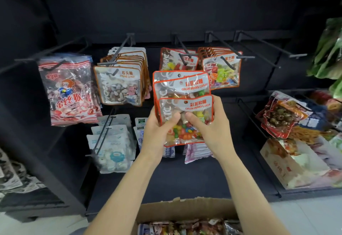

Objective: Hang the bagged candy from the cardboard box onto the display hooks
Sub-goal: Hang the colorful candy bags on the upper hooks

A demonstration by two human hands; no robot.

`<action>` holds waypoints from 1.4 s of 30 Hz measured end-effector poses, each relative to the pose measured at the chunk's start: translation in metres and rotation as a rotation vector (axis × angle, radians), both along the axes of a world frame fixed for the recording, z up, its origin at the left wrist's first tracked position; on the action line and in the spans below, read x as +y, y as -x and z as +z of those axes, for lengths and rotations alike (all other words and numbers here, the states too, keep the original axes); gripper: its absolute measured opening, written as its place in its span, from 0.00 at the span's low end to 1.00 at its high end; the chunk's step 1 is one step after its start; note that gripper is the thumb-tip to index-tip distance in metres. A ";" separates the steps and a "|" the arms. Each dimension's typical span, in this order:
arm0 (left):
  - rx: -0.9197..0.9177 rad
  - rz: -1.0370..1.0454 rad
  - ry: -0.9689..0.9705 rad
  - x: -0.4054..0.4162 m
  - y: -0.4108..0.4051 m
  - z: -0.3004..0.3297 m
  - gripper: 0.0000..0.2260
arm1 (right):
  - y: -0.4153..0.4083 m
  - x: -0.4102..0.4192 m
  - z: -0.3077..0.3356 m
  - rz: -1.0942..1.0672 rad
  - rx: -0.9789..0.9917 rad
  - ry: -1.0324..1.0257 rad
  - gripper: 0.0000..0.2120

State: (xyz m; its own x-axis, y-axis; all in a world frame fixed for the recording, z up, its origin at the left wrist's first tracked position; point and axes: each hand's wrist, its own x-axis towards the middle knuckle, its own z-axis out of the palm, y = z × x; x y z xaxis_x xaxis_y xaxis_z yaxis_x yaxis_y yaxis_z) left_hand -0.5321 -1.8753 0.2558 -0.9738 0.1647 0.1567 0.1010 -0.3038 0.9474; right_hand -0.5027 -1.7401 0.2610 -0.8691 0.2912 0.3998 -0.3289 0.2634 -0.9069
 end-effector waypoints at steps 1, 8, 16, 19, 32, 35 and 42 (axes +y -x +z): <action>-0.002 -0.026 -0.020 0.000 0.002 0.002 0.17 | -0.001 0.001 -0.001 -0.013 -0.004 0.002 0.20; -0.004 0.145 -0.018 0.004 0.031 0.015 0.08 | -0.001 0.022 -0.011 -0.128 -0.022 0.102 0.15; 0.150 0.051 0.117 0.016 0.057 0.021 0.09 | 0.017 0.035 0.002 -0.129 0.003 0.008 0.15; 0.098 0.101 0.081 0.024 0.062 0.015 0.08 | 0.024 0.033 0.002 -0.148 -0.003 -0.009 0.15; -0.124 0.186 0.036 0.043 0.104 0.016 0.12 | 0.037 0.033 -0.006 -0.183 -0.031 -0.001 0.17; -0.210 0.177 0.082 0.044 0.134 0.024 0.18 | 0.035 0.039 -0.005 -0.209 -0.022 0.011 0.16; -0.244 -0.020 0.062 0.021 0.074 0.019 0.21 | 0.028 0.044 0.001 -0.079 0.012 -0.006 0.16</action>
